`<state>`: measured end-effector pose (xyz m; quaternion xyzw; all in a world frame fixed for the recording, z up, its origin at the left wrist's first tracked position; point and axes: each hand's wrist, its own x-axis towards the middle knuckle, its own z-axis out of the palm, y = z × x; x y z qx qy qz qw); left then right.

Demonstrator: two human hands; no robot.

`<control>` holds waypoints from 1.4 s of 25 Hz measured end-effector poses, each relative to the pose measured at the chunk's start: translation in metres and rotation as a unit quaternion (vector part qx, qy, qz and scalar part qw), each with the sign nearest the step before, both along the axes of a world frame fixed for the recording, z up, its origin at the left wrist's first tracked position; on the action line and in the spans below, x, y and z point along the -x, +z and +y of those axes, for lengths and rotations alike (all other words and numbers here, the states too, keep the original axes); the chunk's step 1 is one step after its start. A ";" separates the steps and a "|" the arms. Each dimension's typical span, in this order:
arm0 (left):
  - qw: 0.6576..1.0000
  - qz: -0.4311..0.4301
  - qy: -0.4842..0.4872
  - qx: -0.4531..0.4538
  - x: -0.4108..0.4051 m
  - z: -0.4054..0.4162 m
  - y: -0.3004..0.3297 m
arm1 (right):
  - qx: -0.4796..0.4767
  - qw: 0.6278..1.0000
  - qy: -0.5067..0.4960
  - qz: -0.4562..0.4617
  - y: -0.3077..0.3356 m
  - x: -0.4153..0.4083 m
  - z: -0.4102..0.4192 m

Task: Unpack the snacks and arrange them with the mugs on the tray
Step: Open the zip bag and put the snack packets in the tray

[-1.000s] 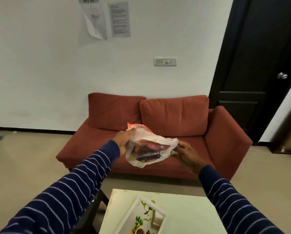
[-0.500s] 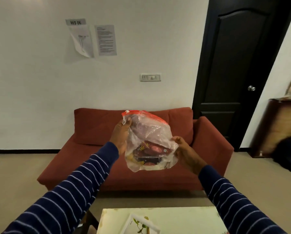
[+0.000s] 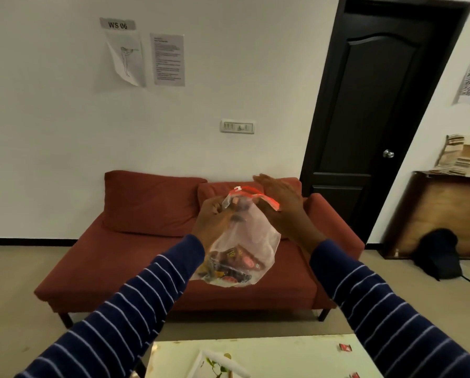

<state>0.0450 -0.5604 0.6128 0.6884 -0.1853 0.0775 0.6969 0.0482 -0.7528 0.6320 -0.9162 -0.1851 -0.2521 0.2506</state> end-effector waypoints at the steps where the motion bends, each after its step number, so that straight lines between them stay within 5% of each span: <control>1: 1.000 -0.016 0.005 -0.012 0.000 -0.002 0.000 | 0.028 1.000 0.010 -0.008 0.006 0.000 0.009; 10: 0.980 -0.153 0.117 -0.048 -0.003 -0.007 0.012 | -0.059 0.990 0.124 -0.043 0.035 -0.004 0.021; 19: 0.985 -0.127 0.098 0.058 -0.010 -0.038 0.039 | -0.097 0.983 0.153 -0.001 0.063 -0.011 -0.013; 35: 0.960 -0.150 0.233 0.038 -0.004 -0.081 0.083 | 0.016 0.991 0.131 -0.037 0.072 -0.020 -0.073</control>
